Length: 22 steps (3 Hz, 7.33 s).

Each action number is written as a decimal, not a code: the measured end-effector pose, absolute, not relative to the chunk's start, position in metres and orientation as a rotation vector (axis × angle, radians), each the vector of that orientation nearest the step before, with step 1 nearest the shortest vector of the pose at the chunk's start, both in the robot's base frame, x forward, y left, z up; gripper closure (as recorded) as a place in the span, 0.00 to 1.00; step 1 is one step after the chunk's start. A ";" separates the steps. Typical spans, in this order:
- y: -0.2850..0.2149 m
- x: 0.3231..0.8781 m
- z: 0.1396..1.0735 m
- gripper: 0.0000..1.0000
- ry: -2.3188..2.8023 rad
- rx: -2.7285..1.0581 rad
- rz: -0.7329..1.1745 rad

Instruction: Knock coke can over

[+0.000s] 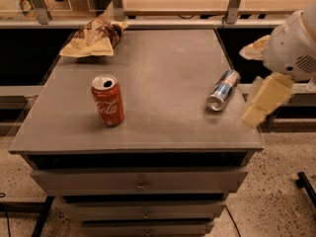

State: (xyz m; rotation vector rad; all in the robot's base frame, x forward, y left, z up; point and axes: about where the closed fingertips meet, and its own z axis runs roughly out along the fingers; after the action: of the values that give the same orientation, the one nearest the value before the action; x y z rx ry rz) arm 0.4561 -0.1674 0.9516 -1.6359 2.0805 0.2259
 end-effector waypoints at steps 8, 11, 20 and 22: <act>0.059 0.509 0.916 0.00 1.496 -1.518 0.710; 0.071 0.518 0.900 0.00 1.484 -1.398 0.779; 0.098 0.524 0.892 0.85 1.255 -1.233 0.797; 0.088 0.517 0.943 1.00 1.318 -1.402 0.599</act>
Offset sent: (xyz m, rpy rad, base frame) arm -0.0125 0.1311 0.0153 0.5429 -0.1356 0.3988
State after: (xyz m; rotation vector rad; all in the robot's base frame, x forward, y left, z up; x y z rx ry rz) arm 0.5165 0.0877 0.9435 -1.4020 1.3181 0.5991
